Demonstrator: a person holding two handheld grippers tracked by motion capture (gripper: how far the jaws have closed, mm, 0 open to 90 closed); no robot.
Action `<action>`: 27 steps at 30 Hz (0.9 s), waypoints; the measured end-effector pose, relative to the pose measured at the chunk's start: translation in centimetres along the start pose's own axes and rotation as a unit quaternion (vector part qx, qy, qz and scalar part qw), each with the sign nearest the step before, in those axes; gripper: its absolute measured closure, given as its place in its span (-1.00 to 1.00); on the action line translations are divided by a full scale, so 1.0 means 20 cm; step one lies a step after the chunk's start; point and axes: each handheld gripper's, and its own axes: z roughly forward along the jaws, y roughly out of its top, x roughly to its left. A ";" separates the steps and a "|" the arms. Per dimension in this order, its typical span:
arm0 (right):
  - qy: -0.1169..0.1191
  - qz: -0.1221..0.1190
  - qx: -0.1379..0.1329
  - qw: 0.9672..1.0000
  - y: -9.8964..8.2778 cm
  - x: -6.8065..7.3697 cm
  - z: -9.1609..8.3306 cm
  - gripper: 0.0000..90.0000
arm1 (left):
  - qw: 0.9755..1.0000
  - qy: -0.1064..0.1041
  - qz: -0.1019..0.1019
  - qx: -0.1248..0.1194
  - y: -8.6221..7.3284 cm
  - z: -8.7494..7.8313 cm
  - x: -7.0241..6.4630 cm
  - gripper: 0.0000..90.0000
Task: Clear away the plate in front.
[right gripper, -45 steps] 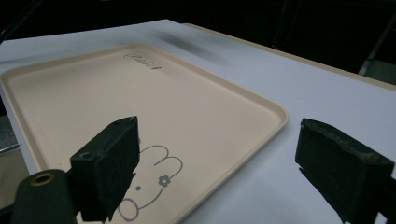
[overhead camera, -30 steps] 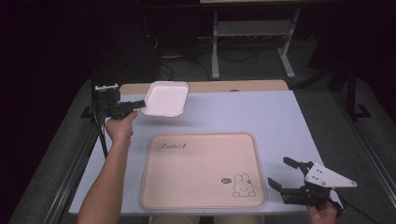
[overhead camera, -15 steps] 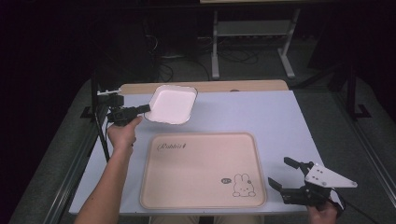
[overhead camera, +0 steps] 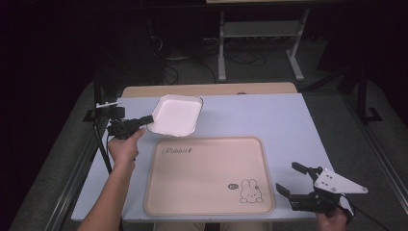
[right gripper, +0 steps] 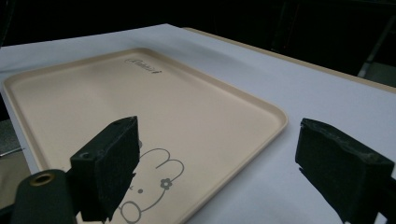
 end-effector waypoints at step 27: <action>0.003 0.000 -0.006 1.000 0.00 0.00 0.00 -0.71 | 1.000 -0.010 -0.013 0.024 -0.33 0.09 -0.06 0.98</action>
